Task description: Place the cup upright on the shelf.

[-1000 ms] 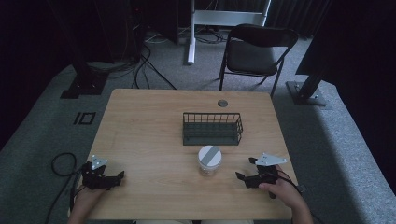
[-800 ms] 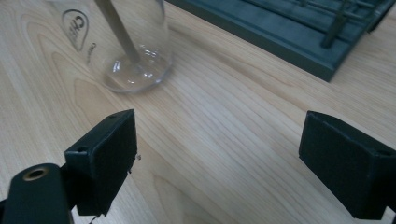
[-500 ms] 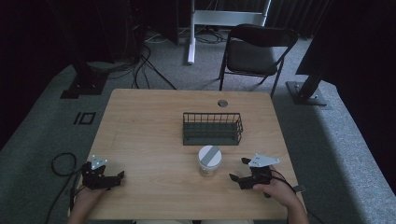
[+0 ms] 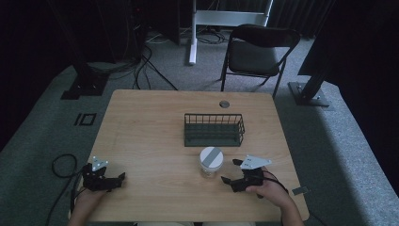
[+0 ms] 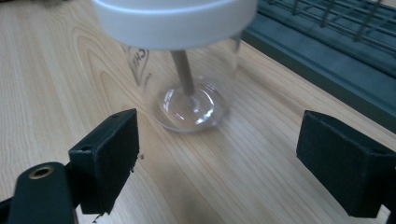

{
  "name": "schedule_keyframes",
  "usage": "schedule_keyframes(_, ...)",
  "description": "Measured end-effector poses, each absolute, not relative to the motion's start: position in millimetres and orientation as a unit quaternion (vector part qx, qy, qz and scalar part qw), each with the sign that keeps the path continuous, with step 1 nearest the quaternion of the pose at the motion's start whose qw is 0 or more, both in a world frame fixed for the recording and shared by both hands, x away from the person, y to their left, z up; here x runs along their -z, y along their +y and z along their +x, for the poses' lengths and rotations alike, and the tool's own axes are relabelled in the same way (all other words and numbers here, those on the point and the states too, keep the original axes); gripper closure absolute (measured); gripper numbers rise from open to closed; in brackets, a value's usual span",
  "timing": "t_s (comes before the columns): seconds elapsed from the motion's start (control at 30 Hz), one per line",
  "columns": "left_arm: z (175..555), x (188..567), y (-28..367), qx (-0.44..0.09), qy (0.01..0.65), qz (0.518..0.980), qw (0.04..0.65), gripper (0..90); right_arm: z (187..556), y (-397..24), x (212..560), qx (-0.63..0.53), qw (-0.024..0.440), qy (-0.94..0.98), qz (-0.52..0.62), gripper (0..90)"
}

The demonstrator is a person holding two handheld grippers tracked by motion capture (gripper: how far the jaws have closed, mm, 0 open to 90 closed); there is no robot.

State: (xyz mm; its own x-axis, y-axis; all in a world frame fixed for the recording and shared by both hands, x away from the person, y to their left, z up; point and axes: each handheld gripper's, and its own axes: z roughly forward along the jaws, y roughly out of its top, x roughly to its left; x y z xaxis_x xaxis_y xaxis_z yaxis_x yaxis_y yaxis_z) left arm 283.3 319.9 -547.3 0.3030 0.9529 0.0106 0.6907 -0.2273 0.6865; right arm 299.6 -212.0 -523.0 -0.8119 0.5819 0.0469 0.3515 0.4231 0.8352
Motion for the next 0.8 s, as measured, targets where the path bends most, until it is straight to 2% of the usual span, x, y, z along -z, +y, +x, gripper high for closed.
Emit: schedule_keyframes(0.8,283,547,320,-0.222,0.547,0.751,0.295,0.6,307,-179,528,-0.483,0.106,0.825,0.273,11.7)
